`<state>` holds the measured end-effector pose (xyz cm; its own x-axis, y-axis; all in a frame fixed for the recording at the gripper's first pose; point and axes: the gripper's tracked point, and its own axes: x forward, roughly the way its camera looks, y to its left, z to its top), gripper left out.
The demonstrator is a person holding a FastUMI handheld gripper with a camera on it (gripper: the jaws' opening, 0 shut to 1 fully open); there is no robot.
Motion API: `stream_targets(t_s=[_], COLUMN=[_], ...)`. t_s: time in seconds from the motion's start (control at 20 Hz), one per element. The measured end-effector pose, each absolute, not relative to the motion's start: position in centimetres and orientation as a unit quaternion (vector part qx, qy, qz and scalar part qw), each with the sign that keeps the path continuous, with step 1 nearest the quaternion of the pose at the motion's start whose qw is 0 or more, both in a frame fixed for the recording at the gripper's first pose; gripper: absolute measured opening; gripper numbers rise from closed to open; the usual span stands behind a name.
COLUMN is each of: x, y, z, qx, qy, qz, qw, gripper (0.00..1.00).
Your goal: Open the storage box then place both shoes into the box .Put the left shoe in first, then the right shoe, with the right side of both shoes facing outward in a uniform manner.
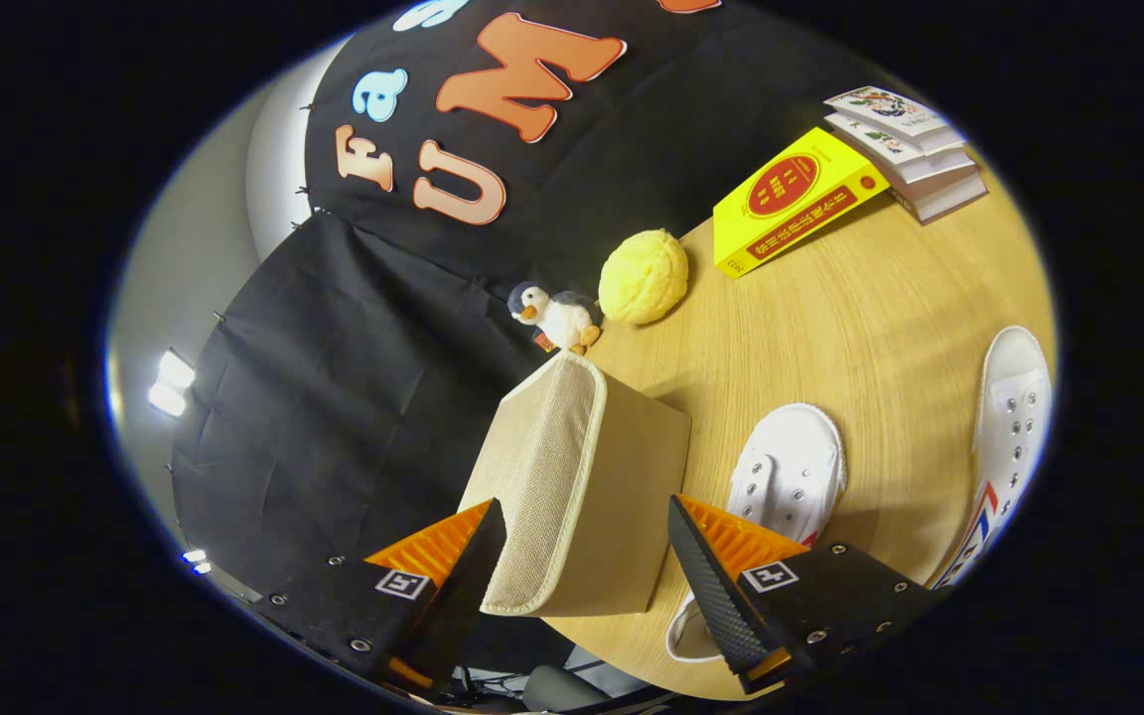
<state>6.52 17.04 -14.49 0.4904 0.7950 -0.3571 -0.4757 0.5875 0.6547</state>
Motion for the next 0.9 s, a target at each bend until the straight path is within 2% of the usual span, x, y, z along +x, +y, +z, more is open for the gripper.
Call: stream_targets(t_s=[0.5,0.8,0.9], x=[5.3,3.4,3.3], y=[22.4,24.0,24.1], z=[-16.0,-15.8,-15.7], qx=[0.298,0.312,0.308], qy=[0.386,0.406,0.403], qz=[0.447,0.470,0.468], qw=[0.750,0.719,0.724], gripper=[0.97,0.95,0.94])
